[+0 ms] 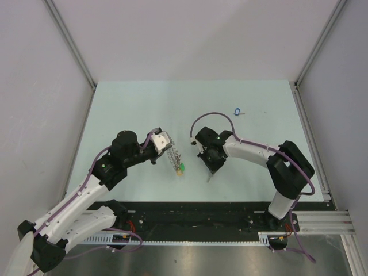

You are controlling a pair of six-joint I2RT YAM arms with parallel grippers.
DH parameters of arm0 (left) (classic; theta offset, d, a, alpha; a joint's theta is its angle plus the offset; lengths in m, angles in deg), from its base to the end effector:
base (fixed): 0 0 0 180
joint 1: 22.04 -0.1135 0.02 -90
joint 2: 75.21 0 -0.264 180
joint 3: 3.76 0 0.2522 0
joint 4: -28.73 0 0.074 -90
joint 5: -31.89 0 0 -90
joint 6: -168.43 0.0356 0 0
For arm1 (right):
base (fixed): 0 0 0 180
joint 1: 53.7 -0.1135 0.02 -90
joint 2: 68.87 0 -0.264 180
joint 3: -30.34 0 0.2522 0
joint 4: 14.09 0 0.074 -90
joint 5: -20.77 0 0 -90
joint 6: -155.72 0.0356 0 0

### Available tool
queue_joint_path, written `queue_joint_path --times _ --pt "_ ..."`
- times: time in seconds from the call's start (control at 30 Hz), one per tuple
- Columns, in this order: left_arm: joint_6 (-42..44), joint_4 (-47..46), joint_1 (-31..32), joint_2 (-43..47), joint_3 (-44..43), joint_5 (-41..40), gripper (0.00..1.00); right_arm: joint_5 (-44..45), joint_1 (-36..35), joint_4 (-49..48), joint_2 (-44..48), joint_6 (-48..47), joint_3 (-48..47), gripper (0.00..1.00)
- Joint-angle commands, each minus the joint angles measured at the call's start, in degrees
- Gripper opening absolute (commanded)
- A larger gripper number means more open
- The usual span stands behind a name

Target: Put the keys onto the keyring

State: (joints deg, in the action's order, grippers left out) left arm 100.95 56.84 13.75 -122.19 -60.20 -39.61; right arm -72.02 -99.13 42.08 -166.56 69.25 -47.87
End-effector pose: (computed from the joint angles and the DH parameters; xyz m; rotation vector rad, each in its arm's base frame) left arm 0.1481 -0.1207 0.3135 1.1152 1.5449 -0.4631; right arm 0.2235 0.2294 0.1849 -1.0545 2.7292 0.2175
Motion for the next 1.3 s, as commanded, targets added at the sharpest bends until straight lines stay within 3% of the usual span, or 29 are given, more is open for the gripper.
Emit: queue_joint_path --times 0.0,0.27,0.4,0.73,1.27 --pt "0.9 -3.6 -0.5 1.3 0.0 -0.2 0.00 0.9 -1.3 2.9 -1.2 -2.4 -4.7 0.00" --pt "0.9 -3.7 -0.5 1.6 -0.2 -0.2 0.00 3.9 -2.2 7.0 0.0 -2.1 -6.0 0.00" --pt "0.9 -3.6 -0.5 1.9 0.0 -0.5 0.00 1.0 -2.3 3.6 -1.7 -2.5 -6.8 0.00" --pt "0.9 -3.7 -0.5 2.4 0.1 -1.4 0.01 3.7 -3.3 -3.7 1.4 -5.0 -10.0 0.00" --pt "0.9 -3.7 -0.5 2.5 0.0 -1.0 0.00 1.9 -4.3 4.6 -3.1 -4.6 -4.1 0.00"
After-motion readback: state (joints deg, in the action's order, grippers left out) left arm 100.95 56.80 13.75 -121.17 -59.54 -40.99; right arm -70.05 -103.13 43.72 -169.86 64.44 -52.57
